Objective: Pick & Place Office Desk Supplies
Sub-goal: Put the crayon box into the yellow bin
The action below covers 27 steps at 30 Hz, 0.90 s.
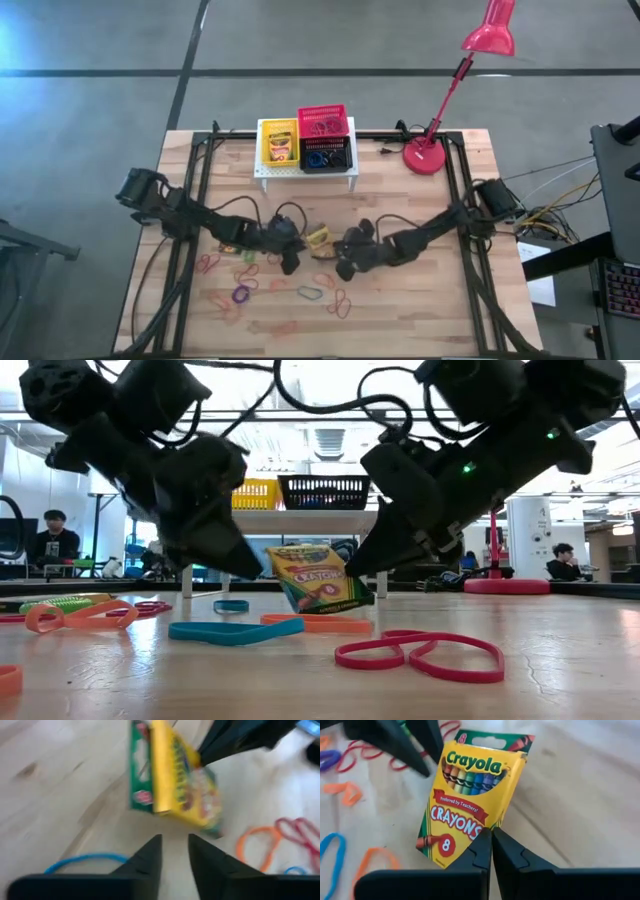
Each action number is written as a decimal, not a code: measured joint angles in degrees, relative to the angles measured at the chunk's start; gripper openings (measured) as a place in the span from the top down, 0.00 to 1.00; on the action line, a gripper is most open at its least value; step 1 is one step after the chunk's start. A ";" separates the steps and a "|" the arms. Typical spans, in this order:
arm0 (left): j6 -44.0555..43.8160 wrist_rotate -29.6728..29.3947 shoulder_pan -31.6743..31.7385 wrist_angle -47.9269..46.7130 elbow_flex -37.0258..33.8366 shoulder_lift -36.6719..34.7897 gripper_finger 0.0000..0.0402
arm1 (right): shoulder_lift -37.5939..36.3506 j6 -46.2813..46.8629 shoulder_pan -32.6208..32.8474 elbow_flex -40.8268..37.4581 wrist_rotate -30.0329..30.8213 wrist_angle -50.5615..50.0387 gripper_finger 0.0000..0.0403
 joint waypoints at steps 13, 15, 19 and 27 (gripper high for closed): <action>0.55 -0.88 0.13 4.05 -0.26 0.41 0.33 | -0.09 -4.84 5.47 -0.02 15.72 -0.19 0.98; 0.35 -1.58 0.13 4.69 -0.26 0.89 0.31 | -0.09 -5.08 5.49 -0.02 15.76 -0.17 0.98; 0.17 -1.87 0.17 6.00 -0.23 1.47 0.30 | -0.80 -5.29 4.97 -0.06 12.61 -1.39 0.98; -0.03 -0.71 1.45 7.97 1.18 5.28 0.42 | -9.25 -0.02 -2.76 -0.32 -7.08 -13.26 0.92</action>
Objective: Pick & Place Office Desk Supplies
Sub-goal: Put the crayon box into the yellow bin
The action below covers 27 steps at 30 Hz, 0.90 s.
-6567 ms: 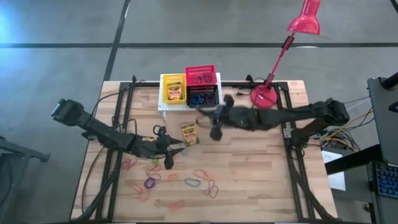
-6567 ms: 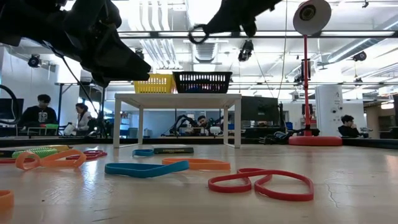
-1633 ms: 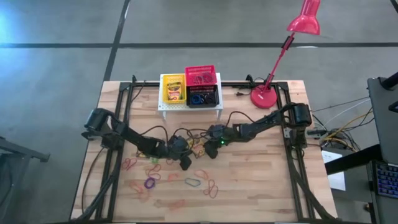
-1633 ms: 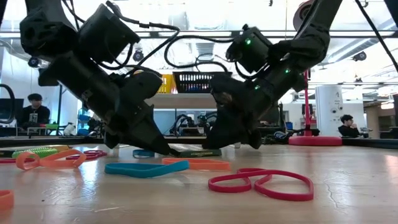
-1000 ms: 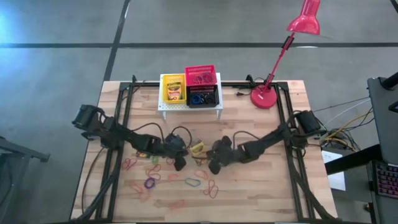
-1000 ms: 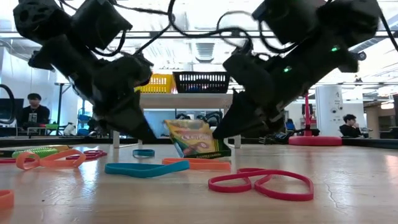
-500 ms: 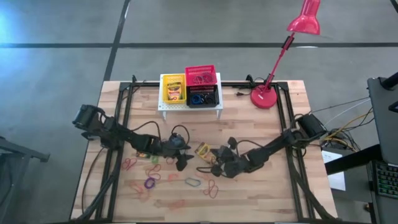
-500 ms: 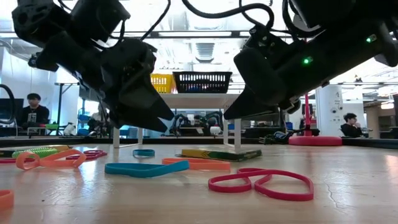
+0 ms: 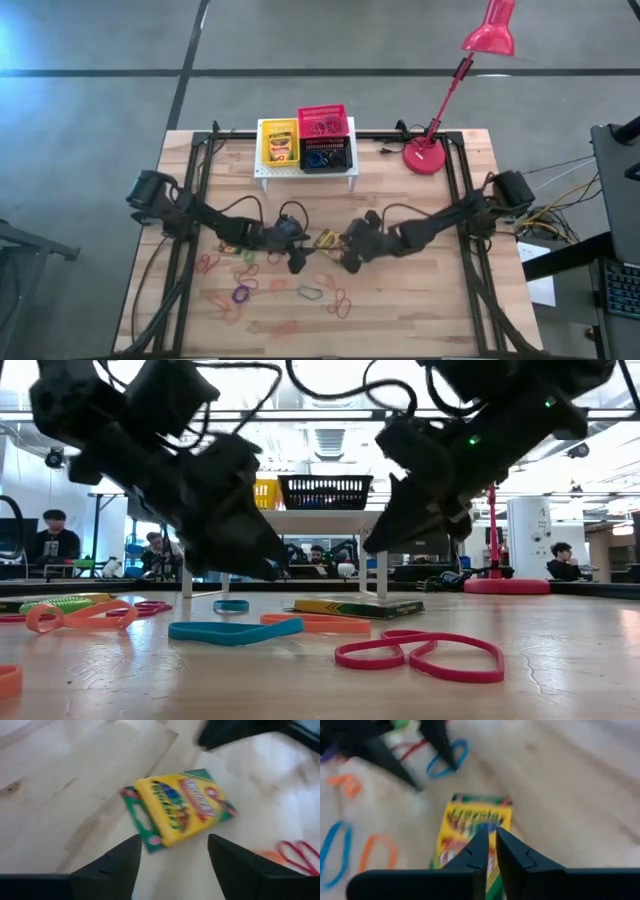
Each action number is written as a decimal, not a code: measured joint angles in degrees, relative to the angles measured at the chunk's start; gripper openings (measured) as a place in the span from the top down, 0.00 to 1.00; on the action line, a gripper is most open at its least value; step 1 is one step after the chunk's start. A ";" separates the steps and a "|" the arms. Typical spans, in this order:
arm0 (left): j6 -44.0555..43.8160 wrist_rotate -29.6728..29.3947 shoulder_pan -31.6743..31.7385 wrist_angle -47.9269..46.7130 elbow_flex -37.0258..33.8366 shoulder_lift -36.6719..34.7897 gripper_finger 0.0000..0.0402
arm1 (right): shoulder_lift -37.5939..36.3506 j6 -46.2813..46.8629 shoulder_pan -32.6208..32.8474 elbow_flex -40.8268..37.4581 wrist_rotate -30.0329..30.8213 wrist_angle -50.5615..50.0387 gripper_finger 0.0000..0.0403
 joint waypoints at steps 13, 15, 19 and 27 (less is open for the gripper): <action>0.01 11.96 3.95 -0.23 2.22 3.70 0.67 | 0.62 1.67 -5.30 -2.43 -18.79 -2.87 0.61; 0.01 13.48 3.90 0.20 2.53 4.04 0.70 | 0.62 1.67 -6.99 -2.71 -22.09 -2.53 0.58; 0.20 13.71 3.99 0.20 4.29 6.37 0.75 | 0.73 1.56 -10.37 -2.96 -27.99 -2.88 0.53; 0.51 13.35 4.91 -1.23 7.97 10.74 0.85 | 0.71 -1.94 -15.89 -3.18 -37.03 -3.14 0.52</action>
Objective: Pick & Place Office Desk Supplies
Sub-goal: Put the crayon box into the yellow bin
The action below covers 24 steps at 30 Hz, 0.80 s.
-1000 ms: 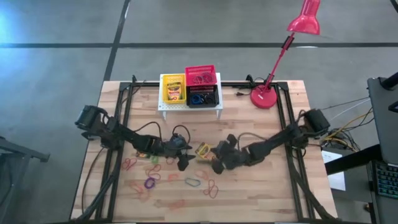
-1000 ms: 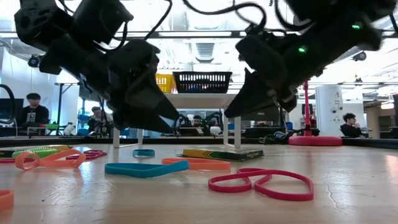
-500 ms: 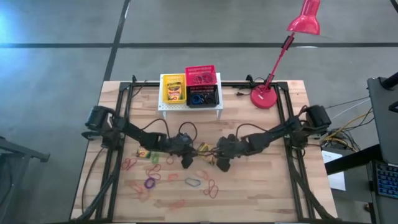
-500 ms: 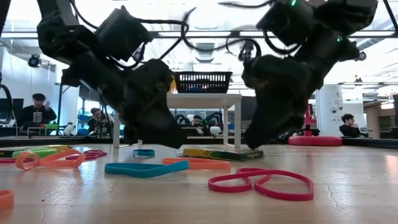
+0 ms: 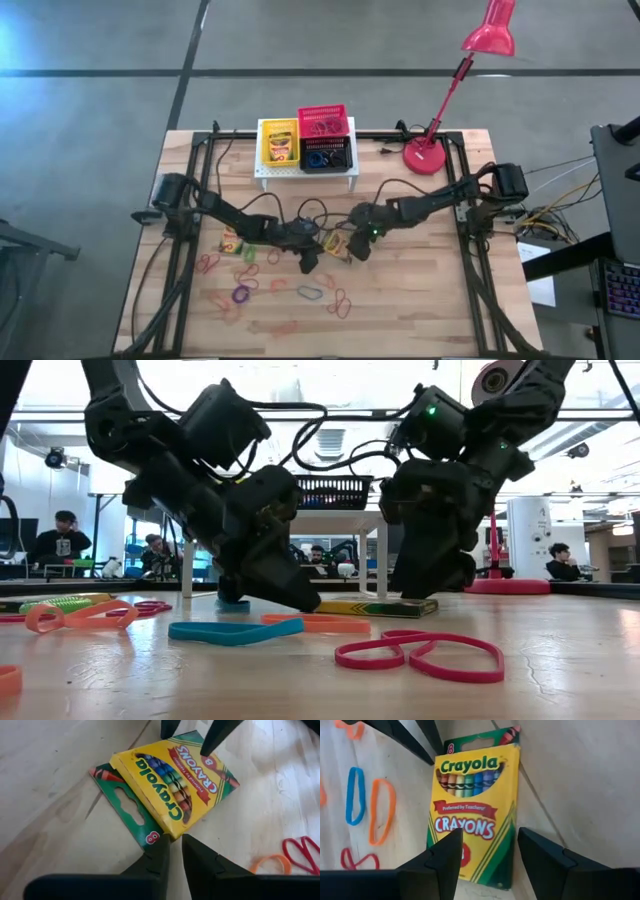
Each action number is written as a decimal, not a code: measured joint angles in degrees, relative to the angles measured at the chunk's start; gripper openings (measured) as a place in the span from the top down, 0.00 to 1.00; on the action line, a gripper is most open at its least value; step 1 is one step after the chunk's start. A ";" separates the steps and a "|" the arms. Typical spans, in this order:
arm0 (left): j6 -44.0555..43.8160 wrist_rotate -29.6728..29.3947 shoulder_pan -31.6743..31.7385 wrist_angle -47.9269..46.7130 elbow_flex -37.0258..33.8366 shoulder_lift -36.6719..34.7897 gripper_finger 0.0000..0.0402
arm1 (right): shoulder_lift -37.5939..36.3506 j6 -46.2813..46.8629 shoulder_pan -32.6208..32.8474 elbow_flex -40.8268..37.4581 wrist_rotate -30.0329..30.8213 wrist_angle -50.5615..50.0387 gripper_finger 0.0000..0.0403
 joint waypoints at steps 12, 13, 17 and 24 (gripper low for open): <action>-0.07 -0.25 0.02 -0.67 -0.24 -0.31 0.89 | -0.73 -3.02 -5.05 -0.09 -9.18 -0.52 0.50; -0.07 -0.25 0.02 -0.67 -0.22 -0.28 0.89 | -0.51 -3.07 -5.06 -0.09 -9.63 -0.41 0.49; -0.07 -0.29 0.02 -0.54 -0.24 -0.26 0.89 | 0.53 -2.75 -5.12 -0.80 -13.23 -0.05 0.45; -0.11 -1.41 0.04 -0.29 -0.17 -0.20 0.89 | 5.05 -0.20 -4.38 -1.74 -16.48 7.44 0.37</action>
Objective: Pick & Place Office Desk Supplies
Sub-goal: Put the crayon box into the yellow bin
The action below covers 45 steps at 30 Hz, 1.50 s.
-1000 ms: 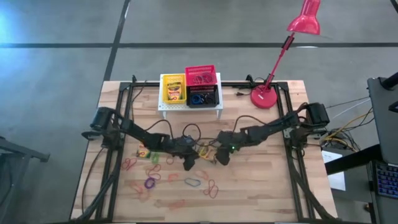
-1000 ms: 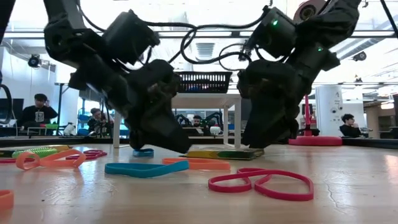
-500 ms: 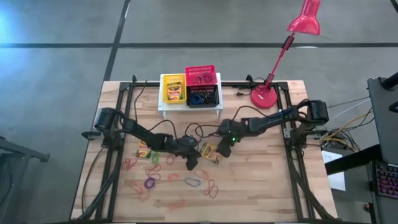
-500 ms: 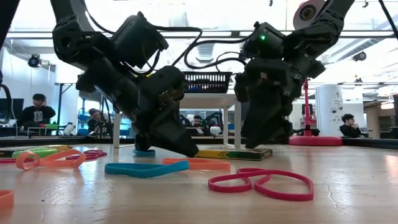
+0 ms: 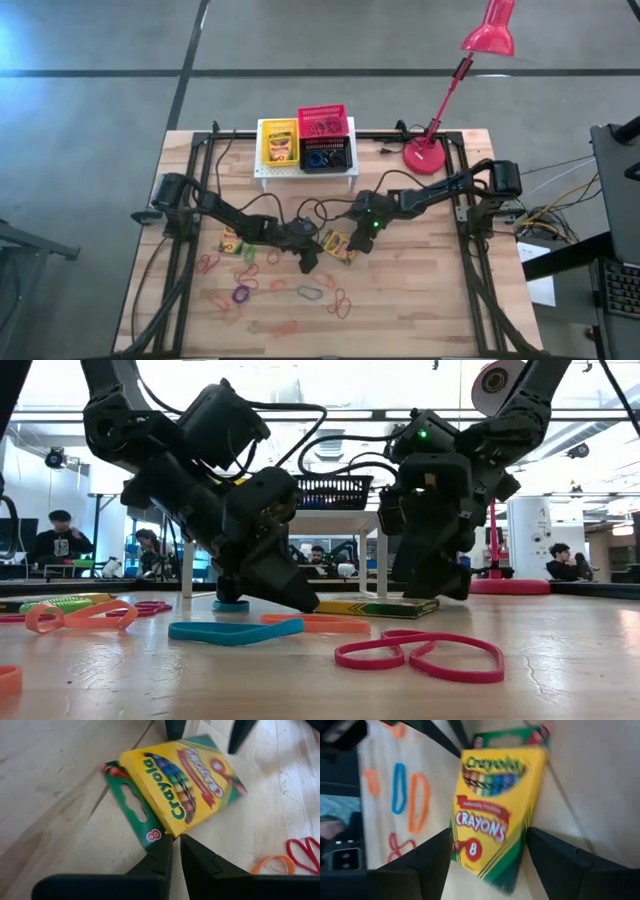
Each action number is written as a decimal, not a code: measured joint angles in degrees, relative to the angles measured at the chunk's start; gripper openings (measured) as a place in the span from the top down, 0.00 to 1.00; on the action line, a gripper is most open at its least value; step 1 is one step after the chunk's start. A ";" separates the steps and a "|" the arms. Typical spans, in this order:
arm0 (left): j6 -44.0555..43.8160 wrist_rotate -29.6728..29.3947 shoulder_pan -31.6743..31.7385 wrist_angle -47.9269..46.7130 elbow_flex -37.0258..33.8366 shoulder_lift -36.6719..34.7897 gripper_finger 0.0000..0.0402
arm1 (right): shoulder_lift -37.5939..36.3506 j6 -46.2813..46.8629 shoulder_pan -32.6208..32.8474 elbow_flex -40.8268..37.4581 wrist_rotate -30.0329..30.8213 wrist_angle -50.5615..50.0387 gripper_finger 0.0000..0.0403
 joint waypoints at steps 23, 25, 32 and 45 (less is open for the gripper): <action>-0.41 -3.66 0.21 -1.60 -0.35 -1.96 0.89 | 2.36 0.35 4.53 -0.42 9.41 6.68 0.93; 0.57 -4.11 0.34 -2.87 -0.39 -3.60 0.89 | 1.98 0.94 5.20 -0.53 11.32 6.94 0.96; 3.60 -4.48 0.28 -12.90 -0.28 -12.52 0.89 | -2.37 2.29 10.61 -2.35 25.63 7.80 0.98; 13.14 -1.63 -1.49 -10.24 -0.59 -21.17 0.81 | -4.34 -0.99 29.33 -1.18 67.28 9.23 0.98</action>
